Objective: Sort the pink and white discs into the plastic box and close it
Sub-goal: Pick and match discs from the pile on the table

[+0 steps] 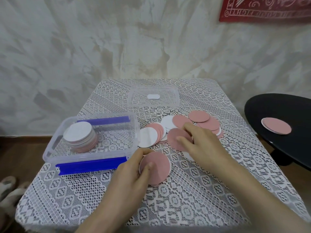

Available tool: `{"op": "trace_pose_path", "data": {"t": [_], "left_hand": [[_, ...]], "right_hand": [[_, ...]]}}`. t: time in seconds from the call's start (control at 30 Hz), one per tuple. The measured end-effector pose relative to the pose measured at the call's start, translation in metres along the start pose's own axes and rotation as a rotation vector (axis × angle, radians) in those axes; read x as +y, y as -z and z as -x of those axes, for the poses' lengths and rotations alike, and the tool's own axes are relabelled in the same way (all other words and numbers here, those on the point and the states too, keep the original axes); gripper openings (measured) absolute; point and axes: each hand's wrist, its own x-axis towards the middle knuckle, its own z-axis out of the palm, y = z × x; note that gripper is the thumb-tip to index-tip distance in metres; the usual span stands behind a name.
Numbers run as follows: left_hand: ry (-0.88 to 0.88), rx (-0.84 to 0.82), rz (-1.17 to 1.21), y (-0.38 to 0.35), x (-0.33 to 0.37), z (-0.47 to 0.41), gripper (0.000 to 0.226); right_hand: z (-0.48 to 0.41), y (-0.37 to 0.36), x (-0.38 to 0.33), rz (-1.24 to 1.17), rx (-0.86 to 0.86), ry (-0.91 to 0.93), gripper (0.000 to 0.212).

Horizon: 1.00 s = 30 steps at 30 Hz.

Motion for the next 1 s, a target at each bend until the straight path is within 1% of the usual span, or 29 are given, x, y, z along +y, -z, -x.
{"op": "trace_pose_path", "data": {"t": [0.1, 0.17, 0.2, 0.27, 0.33, 0.43, 0.5, 0.6, 0.7, 0.83, 1.0], "left_hand": [[0.006, -0.005, -0.007, 0.001, 0.001, 0.0, 0.02], [-0.004, -0.008, -0.008, 0.0, 0.002, 0.001, 0.021], [-0.013, -0.014, -0.006, -0.001, 0.002, 0.002, 0.022], [-0.049, -0.023, 0.021, -0.004, 0.003, 0.004, 0.024], [-0.087, -0.041, 0.058, -0.007, 0.006, 0.007, 0.024], [-0.126, -0.075, 0.074, -0.013, 0.013, 0.011, 0.022], [-0.143, -0.103, 0.053, -0.016, 0.015, 0.013, 0.031], [-0.151, -0.09, -0.052, -0.017, 0.016, 0.015, 0.038], [-0.169, -0.041, -0.103, -0.018, 0.014, 0.013, 0.038], [-0.176, -0.018, -0.158, -0.017, 0.015, 0.012, 0.034], [-0.232, -0.015, -0.247, -0.017, 0.019, 0.015, 0.036]], "right_hand": [[0.006, 0.005, 0.002, -0.347, 0.004, -0.014, 0.032], [0.013, 0.013, 0.0, -0.517, -0.079, -0.056, 0.027], [0.018, 0.017, -0.001, -0.541, -0.149, -0.069, 0.023], [0.031, 0.02, -0.004, -0.52, -0.269, -0.064, 0.016], [0.043, 0.015, -0.006, -0.485, -0.3, -0.049, 0.01], [0.059, 0.004, -0.008, -0.436, -0.284, -0.005, 0.005], [0.065, 0.0, -0.009, -0.367, -0.251, 0.051, 0.006], [0.071, 0.001, -0.01, -0.24, -0.174, 0.108, 0.017], [0.075, 0.006, -0.007, -0.146, -0.14, 0.139, 0.023], [0.077, 0.011, 0.0, -0.109, -0.121, 0.148, 0.015], [0.083, 0.008, -0.002, -0.082, -0.163, 0.184, 0.012]]}}
